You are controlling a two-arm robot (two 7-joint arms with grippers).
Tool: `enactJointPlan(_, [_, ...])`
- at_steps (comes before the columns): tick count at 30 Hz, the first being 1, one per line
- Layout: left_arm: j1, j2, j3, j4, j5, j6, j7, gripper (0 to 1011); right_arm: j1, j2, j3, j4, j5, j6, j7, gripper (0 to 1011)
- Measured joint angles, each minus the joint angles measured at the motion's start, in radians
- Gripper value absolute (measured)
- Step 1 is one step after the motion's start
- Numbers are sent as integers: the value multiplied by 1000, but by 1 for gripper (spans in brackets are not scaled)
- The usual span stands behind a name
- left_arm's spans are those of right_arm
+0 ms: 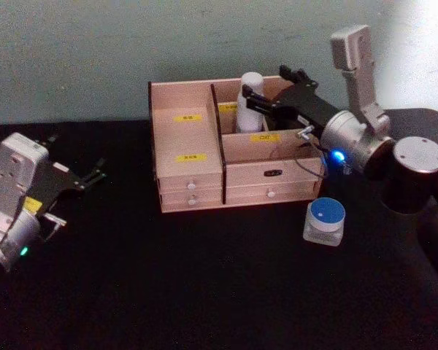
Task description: Pick up the facial cleanser and watermelon frost from the table and place them into the tiered storage box.
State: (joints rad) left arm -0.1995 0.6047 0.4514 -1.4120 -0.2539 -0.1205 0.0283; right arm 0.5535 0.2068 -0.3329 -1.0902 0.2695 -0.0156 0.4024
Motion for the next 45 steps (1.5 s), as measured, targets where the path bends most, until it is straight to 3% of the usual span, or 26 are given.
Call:
enactJointPlan(11, [0, 0, 0, 0, 0, 0, 0, 1001, -126, 99, 46, -210, 44, 50, -1, 1000])
enactJointPlan(17, [0, 0, 0, 0, 0, 0, 0, 1001, -243, 185, 79, -350, 76, 87, 5, 1000])
enactJointPlan(25, [0, 0, 0, 0, 0, 0, 0, 1001, -373, 277, 128, -472, 124, 124, 8, 1000])
enactJointPlan(37, [0, 0, 0, 0, 0, 0, 0, 1001, -522, 381, 174, -589, 180, 186, 6, 1000])
enactJointPlan(45, [0, 0, 0, 0, 0, 0, 0, 1001, -567, 412, 169, -612, 220, 221, 16, 1000])
